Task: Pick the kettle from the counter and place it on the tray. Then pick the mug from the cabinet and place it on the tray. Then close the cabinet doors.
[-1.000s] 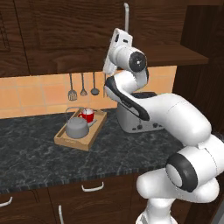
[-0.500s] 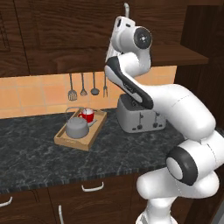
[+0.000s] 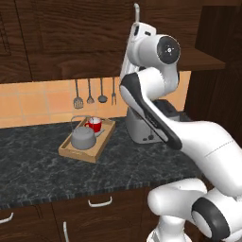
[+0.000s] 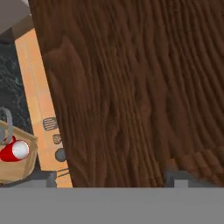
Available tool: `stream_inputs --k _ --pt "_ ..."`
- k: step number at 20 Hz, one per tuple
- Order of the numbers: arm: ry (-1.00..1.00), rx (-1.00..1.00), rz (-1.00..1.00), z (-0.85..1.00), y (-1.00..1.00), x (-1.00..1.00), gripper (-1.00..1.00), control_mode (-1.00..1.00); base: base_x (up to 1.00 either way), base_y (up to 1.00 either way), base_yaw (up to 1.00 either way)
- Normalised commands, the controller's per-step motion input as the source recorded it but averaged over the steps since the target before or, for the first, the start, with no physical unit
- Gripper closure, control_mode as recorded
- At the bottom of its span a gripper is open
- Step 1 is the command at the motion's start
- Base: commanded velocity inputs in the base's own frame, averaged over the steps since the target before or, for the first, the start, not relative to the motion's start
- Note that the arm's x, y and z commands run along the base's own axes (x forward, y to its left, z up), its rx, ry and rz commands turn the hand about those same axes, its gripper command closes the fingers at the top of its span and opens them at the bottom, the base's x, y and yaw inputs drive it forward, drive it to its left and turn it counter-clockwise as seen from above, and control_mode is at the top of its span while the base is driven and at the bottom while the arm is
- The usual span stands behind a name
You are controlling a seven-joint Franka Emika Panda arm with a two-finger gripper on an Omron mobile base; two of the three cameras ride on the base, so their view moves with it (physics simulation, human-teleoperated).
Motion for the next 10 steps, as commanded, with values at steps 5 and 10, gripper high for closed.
stream_inputs --k 5,10 --pt "0.01 0.02 0.0 -0.3 -0.16 -0.95 -1.0 -1.0 0.0 0.0 0.0" --pt "0.06 0.27 -0.1 -0.35 -0.64 -0.62 -1.0 -1.0 0.0 0.0 0.0"
